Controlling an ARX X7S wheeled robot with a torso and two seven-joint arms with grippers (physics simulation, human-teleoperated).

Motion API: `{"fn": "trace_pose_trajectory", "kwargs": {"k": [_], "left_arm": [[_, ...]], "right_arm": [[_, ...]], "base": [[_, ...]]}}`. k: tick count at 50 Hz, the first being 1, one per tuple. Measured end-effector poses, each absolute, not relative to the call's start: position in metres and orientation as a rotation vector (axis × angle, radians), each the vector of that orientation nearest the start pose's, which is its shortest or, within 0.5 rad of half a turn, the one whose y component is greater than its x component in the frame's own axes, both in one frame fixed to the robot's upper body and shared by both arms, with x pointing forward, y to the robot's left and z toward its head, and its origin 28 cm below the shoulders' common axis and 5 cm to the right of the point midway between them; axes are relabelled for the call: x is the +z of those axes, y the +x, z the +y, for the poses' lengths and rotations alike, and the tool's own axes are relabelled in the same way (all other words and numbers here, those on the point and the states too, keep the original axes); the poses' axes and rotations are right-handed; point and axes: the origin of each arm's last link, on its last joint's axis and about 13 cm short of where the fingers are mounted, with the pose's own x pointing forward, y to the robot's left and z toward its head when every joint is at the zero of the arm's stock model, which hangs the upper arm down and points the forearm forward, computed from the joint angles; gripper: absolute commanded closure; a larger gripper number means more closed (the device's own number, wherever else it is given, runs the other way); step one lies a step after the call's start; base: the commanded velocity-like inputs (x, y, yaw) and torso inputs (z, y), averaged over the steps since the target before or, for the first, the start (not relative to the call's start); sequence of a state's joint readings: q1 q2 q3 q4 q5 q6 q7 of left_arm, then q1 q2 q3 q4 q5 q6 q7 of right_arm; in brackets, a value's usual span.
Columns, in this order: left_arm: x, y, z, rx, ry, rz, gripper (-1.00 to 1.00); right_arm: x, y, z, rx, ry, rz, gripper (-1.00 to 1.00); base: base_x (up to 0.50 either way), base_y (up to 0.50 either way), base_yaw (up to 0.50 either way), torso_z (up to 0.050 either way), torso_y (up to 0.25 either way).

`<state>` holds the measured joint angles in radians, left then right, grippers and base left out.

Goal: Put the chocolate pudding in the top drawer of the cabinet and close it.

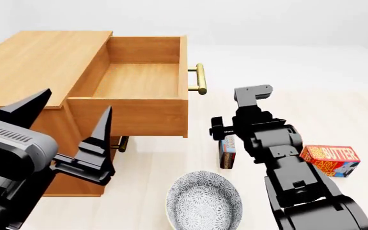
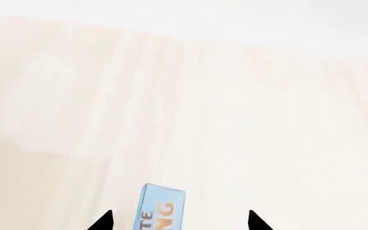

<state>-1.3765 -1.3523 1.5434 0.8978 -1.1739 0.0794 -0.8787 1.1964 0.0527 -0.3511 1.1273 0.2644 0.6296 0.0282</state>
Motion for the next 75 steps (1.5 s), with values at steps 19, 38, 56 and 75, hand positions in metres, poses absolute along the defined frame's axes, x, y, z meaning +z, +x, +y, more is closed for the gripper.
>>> {"fn": "trace_pose_trajectory", "kwargs": {"k": [19, 38, 56, 75], "left_arm": [[0.233, 0.16, 0.247, -0.253, 0.12, -0.214, -1.0], [0.229, 0.161, 0.247, -0.25, 0.136, -0.205, -1.0], [0.226, 0.161, 0.246, -0.248, 0.154, -0.188, -1.0], [0.222, 0.162, 0.246, -0.262, 0.156, -0.169, -1.0]], "right_arm": [[0.121, 0.397, -0.099, 0.057, -0.064, 0.688, -1.0], [0.108, 0.391, -0.099, 0.075, -0.045, 0.749, -1.0], [0.101, 0.386, -0.098, 0.114, 0.008, 0.804, -1.0], [0.095, 0.382, -0.098, 0.114, 0.031, 0.839, -1.0]], "base": [[0.0, 0.0, 0.0, 0.0, 0.0], [0.0, 0.0, 0.0, 0.0, 0.0], [0.0, 0.0, 0.0, 0.0, 0.0], [0.0, 0.0, 0.0, 0.0, 0.0]]}}
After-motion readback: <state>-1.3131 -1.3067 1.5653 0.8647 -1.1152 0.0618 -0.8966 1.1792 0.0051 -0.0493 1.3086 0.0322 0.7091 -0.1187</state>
